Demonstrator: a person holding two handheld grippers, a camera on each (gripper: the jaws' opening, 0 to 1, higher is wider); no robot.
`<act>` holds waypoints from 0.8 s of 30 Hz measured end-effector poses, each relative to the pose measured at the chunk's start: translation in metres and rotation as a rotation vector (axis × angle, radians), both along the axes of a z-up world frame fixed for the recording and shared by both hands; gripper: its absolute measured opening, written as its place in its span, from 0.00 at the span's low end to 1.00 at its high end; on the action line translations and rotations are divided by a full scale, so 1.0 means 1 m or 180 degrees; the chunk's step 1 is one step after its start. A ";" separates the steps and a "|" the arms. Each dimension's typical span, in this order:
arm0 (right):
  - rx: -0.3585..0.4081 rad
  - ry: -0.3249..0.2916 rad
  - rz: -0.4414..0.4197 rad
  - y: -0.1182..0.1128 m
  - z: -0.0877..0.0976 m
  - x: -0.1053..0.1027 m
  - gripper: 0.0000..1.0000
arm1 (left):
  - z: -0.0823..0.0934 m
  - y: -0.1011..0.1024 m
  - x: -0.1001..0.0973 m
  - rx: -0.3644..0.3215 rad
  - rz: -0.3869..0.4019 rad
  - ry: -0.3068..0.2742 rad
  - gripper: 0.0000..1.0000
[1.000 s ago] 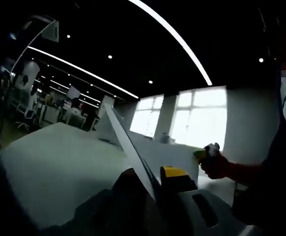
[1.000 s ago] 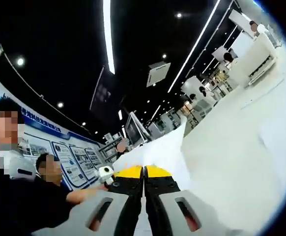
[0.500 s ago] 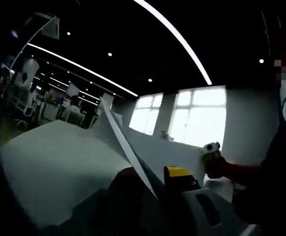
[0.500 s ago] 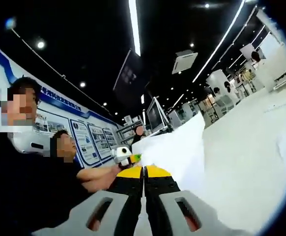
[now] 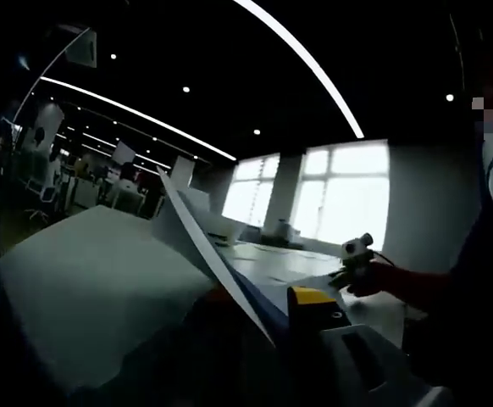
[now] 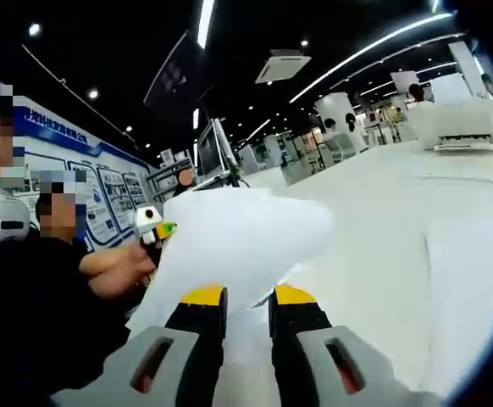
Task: Organize the stack of printing papers by aligning and flattening the scattered papers on the table
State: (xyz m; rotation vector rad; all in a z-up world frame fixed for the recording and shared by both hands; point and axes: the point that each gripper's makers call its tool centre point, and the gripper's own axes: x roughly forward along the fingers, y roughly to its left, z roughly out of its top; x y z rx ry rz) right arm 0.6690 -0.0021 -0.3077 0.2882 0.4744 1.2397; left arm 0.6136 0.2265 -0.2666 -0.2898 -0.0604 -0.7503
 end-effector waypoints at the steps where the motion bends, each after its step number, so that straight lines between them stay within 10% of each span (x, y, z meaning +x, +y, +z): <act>1: 0.0030 0.0093 -0.0077 -0.002 -0.002 0.005 0.16 | 0.000 0.000 0.000 -0.0001 0.0001 0.0000 0.25; 11: 0.0000 0.0251 -0.0006 0.003 -0.007 -0.003 0.00 | -0.001 0.001 0.001 -0.0017 0.0002 0.0020 0.24; 18: 0.0163 -0.1247 0.0616 0.011 0.032 -0.039 0.00 | -0.002 0.001 0.002 0.0000 0.0010 0.0022 0.24; 24: 0.0600 -0.1625 0.1123 0.008 0.048 -0.073 0.00 | -0.003 0.000 0.002 0.0016 0.0011 0.0026 0.24</act>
